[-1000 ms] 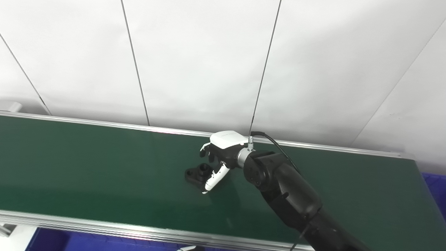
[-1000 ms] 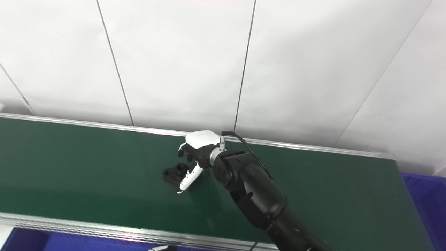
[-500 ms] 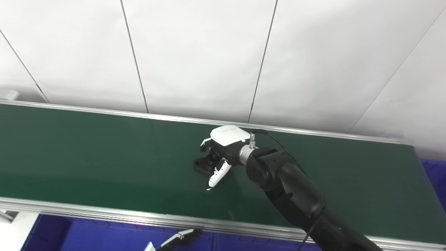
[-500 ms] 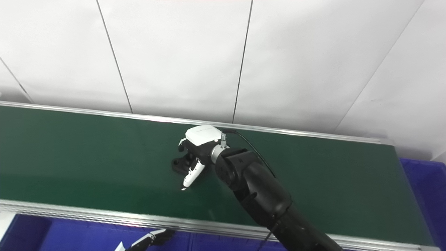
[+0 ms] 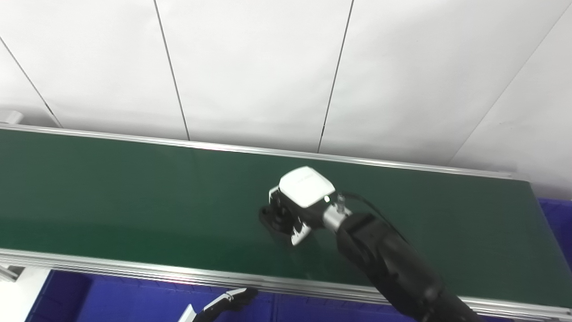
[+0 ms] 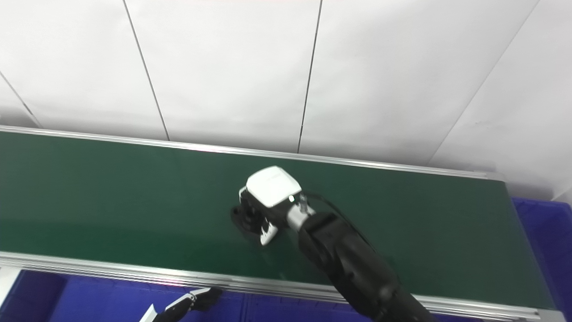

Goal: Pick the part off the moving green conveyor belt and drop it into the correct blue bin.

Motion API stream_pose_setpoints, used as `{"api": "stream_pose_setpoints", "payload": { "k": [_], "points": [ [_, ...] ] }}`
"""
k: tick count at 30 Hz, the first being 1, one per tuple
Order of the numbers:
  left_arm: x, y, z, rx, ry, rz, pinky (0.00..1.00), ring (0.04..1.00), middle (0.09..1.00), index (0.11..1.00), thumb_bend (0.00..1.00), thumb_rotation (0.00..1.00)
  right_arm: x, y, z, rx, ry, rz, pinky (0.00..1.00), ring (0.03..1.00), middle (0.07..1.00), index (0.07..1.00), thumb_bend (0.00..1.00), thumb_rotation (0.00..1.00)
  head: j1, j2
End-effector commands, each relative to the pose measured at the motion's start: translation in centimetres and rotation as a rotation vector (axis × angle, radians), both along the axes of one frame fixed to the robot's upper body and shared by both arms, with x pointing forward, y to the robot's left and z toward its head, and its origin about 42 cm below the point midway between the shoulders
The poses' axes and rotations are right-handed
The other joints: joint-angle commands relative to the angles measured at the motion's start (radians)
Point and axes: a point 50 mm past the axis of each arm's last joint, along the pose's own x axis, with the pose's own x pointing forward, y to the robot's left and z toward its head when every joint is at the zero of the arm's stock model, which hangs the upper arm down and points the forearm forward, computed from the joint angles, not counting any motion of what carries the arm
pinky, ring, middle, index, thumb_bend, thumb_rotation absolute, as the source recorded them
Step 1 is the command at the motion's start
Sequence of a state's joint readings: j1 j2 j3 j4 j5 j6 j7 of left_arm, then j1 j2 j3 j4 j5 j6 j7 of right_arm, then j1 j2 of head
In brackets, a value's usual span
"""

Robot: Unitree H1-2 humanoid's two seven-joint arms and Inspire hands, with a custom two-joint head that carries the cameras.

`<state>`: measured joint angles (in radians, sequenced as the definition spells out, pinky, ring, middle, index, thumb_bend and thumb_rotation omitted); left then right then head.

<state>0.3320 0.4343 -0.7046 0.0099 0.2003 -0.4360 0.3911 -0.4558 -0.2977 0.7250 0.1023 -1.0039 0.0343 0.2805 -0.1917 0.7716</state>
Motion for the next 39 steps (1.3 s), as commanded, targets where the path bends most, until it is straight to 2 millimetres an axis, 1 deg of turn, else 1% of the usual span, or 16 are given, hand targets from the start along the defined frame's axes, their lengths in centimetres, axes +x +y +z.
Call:
{"api": "stream_pose_setpoints", "payload": {
  "k": [1,2,4,6,10,13,19,21,24,26,27,30,31,33,36,39],
  "points": [
    [0.2,-0.1,1.0,-0.045,-0.042,-0.009,0.71,0.761,0.806,0.790,0.76,0.31,-1.2,-0.7,-1.4,-0.007,0.004,0.085,0.18,0.291,0.416,0.512,0.52,0.00,0.002,0.005],
    [0.2,-0.1,1.1,-0.048,-0.039,-0.010,0.71,0.760,0.806,0.790,0.76,0.31,-1.4,-0.9,-1.6,0.001,-0.018,0.103,0.18,0.263,0.402,0.508,0.52,0.00,0.004,0.009],
    [0.2,-0.1,1.2,-0.054,-0.038,-0.011,0.71,0.760,0.806,0.790,0.77,0.31,-1.8,-1.4,-2.2,0.021,-0.067,0.129,0.19,0.254,0.394,0.510,0.52,0.00,0.001,0.011],
    [0.2,-0.1,1.4,-0.056,-0.041,-0.010,0.70,0.755,0.805,0.787,0.76,0.30,-2.2,-1.8,-3.0,0.043,-0.106,0.138,0.14,0.202,0.462,0.483,0.53,0.00,0.003,0.011],
    [0.4,0.1,1.5,-0.040,-0.055,-0.013,0.70,0.754,0.804,0.785,0.76,0.31,-2.8,-2.2,-3.9,0.098,-0.143,0.114,0.13,0.188,0.471,0.482,0.53,0.00,0.004,0.012],
    [0.5,0.1,1.5,-0.040,-0.052,-0.012,0.71,0.759,0.804,0.786,0.76,0.31,-2.9,-2.3,-4.0,0.134,-0.155,0.091,0.17,0.243,0.406,0.502,0.53,0.00,0.003,0.008],
    [0.5,0.1,1.4,-0.043,-0.044,-0.006,0.72,0.760,0.801,0.785,0.76,0.30,-2.6,-2.8,-3.3,0.188,-0.177,0.046,0.27,0.349,0.429,0.508,0.53,0.00,0.005,0.004],
    [0.6,0.1,1.3,-0.046,-0.039,-0.007,0.72,0.761,0.802,0.785,0.76,0.29,-2.4,-3.1,-3.0,0.212,-0.187,0.031,0.28,0.356,0.432,0.512,0.53,0.00,0.003,0.003],
    [0.6,0.1,1.3,-0.049,-0.032,-0.012,0.72,0.766,0.805,0.788,0.76,0.29,-2.3,-3.5,-2.3,0.257,-0.202,-0.004,0.26,0.315,0.404,0.510,0.52,0.00,0.003,0.000],
    [0.6,0.1,1.2,-0.047,-0.030,-0.012,0.72,0.764,0.805,0.787,0.76,0.28,-2.3,-3.9,-1.8,0.295,-0.211,-0.025,0.27,0.342,0.427,0.504,0.53,0.00,0.003,0.000],
    [0.6,0.1,1.1,-0.046,-0.029,-0.012,0.72,0.766,0.805,0.788,0.76,0.29,-2.3,-4.0,-1.6,0.313,-0.215,-0.034,0.30,0.383,0.503,0.483,0.52,0.00,0.003,0.000],
    [0.5,0.1,1.1,-0.044,-0.029,-0.009,0.73,0.768,0.804,0.787,0.76,0.29,-2.6,-4.5,-0.1,0.355,-0.217,-0.060,0.33,0.402,0.553,0.476,0.51,0.00,-0.001,0.002],
    [0.5,0.1,1.2,-0.045,-0.030,-0.007,0.73,0.769,0.804,0.787,0.76,0.29,-2.8,-4.7,0.6,0.372,-0.216,-0.068,0.33,0.402,0.557,0.478,0.51,0.00,-0.002,0.002],
    [0.5,0.0,1.2,-0.048,-0.028,-0.006,0.73,0.771,0.802,0.785,0.76,0.29,-3.4,-5.2,1.9,0.417,-0.223,-0.083,0.30,0.445,0.533,0.458,0.52,0.00,-0.002,0.004],
    [0.5,0.1,1.1,-0.046,-0.027,-0.008,0.73,0.772,0.804,0.787,0.76,0.29,-4.5,-6.0,3.5,0.455,-0.234,-0.097,0.29,0.437,0.536,0.458,0.52,0.00,-0.003,0.006],
    [0.5,0.3,1.1,-0.046,-0.026,-0.006,0.73,0.770,0.804,0.786,0.76,0.28,-5.5,-6.7,4.7,0.465,-0.240,-0.098,0.32,0.396,0.557,0.483,0.51,0.00,-0.010,0.007]
  ]
}}
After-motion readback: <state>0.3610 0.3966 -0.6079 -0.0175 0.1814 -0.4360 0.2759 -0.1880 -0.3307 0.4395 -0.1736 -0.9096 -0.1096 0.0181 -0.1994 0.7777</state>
